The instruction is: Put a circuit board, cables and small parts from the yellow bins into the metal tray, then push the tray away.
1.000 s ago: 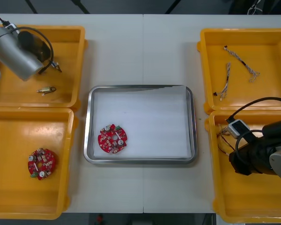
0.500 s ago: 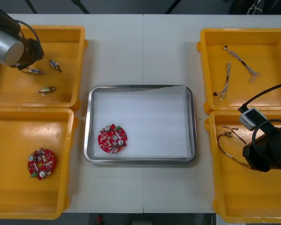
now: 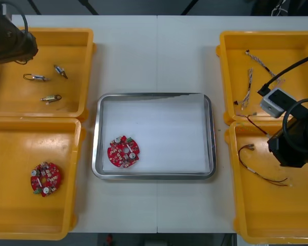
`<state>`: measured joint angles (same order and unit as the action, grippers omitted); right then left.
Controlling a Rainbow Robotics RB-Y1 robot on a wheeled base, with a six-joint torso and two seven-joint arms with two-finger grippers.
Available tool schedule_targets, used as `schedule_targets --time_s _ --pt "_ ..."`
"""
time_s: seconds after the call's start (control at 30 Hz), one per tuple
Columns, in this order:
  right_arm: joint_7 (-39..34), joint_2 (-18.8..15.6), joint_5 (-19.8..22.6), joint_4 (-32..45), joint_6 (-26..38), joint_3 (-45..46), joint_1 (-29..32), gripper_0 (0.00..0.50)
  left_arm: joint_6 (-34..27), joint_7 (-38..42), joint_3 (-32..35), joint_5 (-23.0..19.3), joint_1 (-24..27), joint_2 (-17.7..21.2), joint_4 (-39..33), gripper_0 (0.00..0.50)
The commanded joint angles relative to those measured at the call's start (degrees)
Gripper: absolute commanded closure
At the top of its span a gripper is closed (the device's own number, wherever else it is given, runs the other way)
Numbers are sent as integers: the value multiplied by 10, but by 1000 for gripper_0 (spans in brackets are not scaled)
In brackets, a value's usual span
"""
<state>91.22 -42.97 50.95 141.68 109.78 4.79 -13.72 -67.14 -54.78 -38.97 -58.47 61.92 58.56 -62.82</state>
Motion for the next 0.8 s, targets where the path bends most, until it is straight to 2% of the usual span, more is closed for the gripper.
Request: schedule_targets --time_s 0.03,0.3,0.5,0.7,0.8 --pt "17 -6 40 18 2 15 -54 500 -50 20 39 -5 28 33 -38 500" --pt "19 -29 124 -7 2 -18 -128 500 -146 15 149 4 -31 35 -122 500" --pt "15 -40 137 -11 2 -101 -199 500 -188 17 206 5 -68 35 -172 500" --pt "14 -40 136 -24 2 -189 -255 500 -195 28 246 1 -123 31 -240 500" --pt "17 -39 129 -34 2 -238 -275 500 -197 35 253 14 -143 19 -268 500"
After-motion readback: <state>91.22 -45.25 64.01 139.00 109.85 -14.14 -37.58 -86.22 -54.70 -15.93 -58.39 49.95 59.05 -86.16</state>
